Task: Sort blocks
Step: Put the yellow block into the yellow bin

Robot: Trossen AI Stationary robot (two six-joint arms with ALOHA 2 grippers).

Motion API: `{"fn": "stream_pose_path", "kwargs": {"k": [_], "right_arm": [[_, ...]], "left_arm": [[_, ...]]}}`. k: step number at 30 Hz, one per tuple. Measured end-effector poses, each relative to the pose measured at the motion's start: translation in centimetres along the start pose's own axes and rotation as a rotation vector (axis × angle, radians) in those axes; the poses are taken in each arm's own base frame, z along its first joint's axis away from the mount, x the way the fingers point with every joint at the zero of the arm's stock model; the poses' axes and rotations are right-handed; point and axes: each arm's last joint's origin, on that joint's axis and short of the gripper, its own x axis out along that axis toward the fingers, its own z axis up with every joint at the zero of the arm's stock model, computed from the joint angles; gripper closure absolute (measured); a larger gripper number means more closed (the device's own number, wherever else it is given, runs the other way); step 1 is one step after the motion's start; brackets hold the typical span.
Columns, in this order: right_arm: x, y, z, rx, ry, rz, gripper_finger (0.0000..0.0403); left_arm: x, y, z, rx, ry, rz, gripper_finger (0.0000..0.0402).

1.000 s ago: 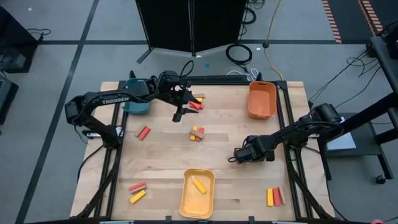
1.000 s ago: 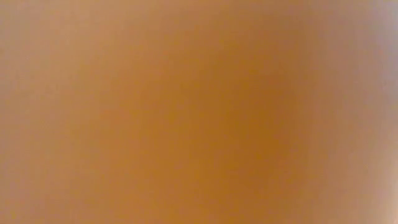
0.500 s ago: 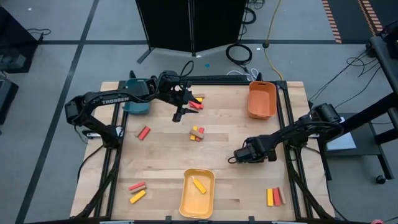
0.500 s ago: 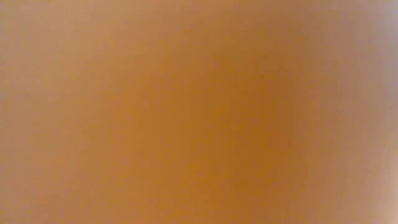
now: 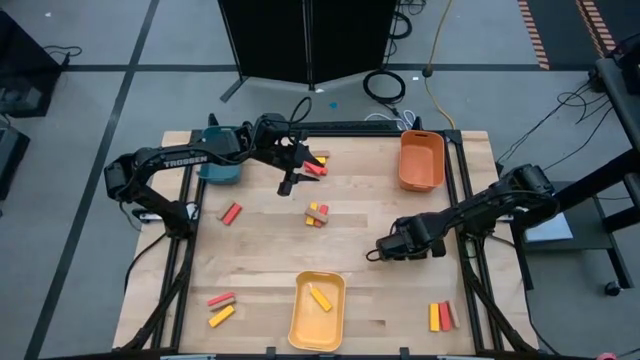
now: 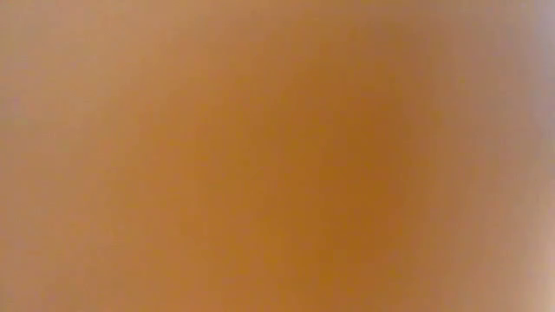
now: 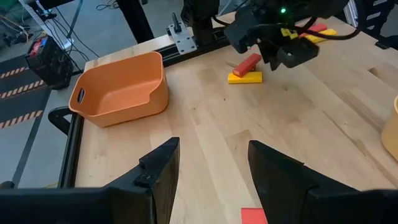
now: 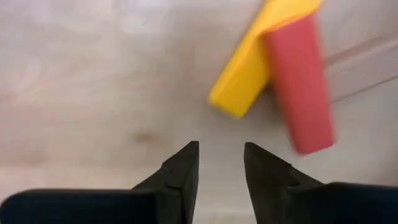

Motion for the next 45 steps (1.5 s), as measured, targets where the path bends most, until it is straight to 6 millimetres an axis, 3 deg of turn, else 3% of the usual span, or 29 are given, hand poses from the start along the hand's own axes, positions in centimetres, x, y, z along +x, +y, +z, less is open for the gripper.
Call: {"fn": "stream_pose_path", "kwargs": {"k": [7, 18, 31, 41, 45], "right_arm": [[0.6, -0.3, 0.6, 0.102, -0.082, 0.003, 0.0276], [0.9, -0.3, 0.9, 0.191, -0.084, 0.001, 0.0275], [3.4, -1.4, 1.7, 0.245, -0.106, 0.017, 0.0276], [3.3, -0.9, 1.5, 0.145, -0.083, 0.065, 0.0366], [2.2, 0.2, 1.4, 0.072, -0.104, 0.121, 0.0366]], "left_arm": [[0.0, 0.0, 0.0, 0.009, 0.003, -0.002, 0.0215], [0.0, 0.0, -0.1, 0.016, 0.008, -0.005, 0.0215], [0.0, 0.0, -0.1, 0.019, 0.008, -0.005, 0.0215], [-0.3, 0.2, -0.4, 0.039, 0.009, -0.017, 0.0215], [-2.2, 1.8, -1.2, -0.019, -0.169, -0.203, 0.0215]]}}
